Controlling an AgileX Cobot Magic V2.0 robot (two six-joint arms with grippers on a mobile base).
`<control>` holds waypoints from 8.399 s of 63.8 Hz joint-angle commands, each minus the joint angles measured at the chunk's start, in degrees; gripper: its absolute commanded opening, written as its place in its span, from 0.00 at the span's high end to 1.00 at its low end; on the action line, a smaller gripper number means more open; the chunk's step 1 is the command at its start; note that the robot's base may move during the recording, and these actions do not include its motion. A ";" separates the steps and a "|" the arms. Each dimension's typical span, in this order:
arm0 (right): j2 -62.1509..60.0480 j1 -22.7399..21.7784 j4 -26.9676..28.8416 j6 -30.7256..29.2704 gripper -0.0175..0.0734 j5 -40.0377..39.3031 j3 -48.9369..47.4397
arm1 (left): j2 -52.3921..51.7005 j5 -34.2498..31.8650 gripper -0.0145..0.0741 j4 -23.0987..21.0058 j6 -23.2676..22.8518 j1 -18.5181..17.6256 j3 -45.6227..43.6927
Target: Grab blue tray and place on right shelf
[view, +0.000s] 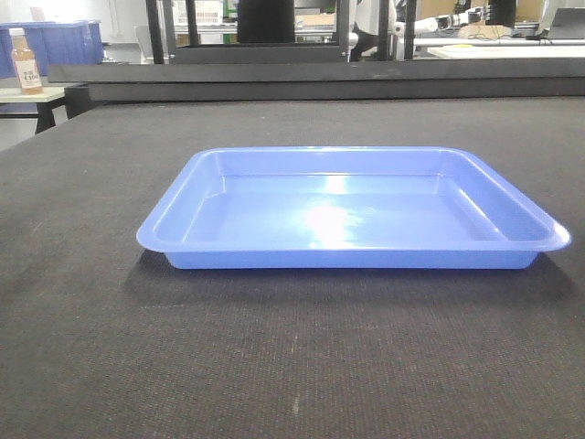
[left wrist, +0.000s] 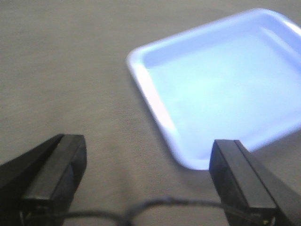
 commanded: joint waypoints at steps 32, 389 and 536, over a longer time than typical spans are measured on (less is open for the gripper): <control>33.68 -1.11 2.19 9.24 0.16 21.59 -25.31 | 39.40 23.76 0.32 6.32 -24.91 -2.68 -36.49; 15.01 2.69 -0.66 6.54 0.74 28.30 -23.77 | 24.35 41.72 0.89 3.72 -25.53 -13.72 -43.51; 15.01 2.69 -0.66 6.54 0.74 28.36 -23.77 | 24.35 41.72 0.89 1.46 -25.53 -13.72 -43.51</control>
